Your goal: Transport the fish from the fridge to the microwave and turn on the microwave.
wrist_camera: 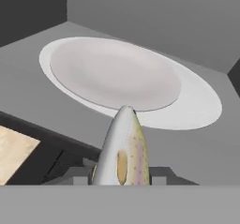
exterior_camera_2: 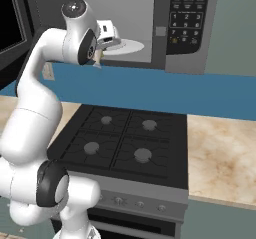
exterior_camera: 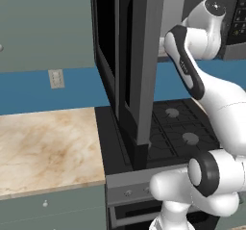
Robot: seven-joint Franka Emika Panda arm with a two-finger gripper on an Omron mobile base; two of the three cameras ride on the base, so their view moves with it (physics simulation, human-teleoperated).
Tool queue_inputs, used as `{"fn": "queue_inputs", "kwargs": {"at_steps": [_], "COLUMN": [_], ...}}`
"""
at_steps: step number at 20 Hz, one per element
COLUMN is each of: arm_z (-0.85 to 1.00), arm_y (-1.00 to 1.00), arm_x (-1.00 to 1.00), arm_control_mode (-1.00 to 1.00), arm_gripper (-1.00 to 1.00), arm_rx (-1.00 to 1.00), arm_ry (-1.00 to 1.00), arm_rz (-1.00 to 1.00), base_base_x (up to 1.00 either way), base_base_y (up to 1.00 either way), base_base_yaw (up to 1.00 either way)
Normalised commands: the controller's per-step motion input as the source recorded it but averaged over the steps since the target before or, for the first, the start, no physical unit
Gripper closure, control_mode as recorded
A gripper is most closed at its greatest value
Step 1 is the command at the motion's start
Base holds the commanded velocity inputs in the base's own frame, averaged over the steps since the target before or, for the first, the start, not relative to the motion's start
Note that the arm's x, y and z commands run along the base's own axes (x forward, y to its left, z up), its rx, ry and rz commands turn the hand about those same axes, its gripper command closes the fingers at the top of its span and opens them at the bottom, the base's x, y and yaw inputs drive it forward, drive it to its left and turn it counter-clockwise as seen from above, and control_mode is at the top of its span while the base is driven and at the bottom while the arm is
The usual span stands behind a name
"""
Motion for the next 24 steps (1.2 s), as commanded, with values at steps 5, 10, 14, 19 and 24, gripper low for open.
{"fn": "queue_inputs", "kwargs": {"at_steps": [5,10,14,19,24], "arm_z": [0.0,0.0,0.0,0.0,-0.03], "arm_y": [0.0,0.0,0.0,0.0,0.0], "arm_x": [0.53,0.43,0.29,0.26,0.28], "arm_control_mode": [-1.0,-1.0,-1.0,-1.0,-1.0], "arm_gripper": [1.0,1.0,1.0,1.0,1.0], "arm_rx": [0.02,0.01,0.0,0.0,0.0], "arm_ry": [0.09,0.06,0.01,0.0,0.0], "arm_rz": [-0.03,-0.02,-0.01,-0.01,-0.01], "base_base_x": [0.0,0.0,0.0,0.0,0.0], "base_base_y": [0.0,0.0,0.0,0.0,0.0], "base_base_yaw": [0.0,0.0,0.0,0.0,0.0]}}
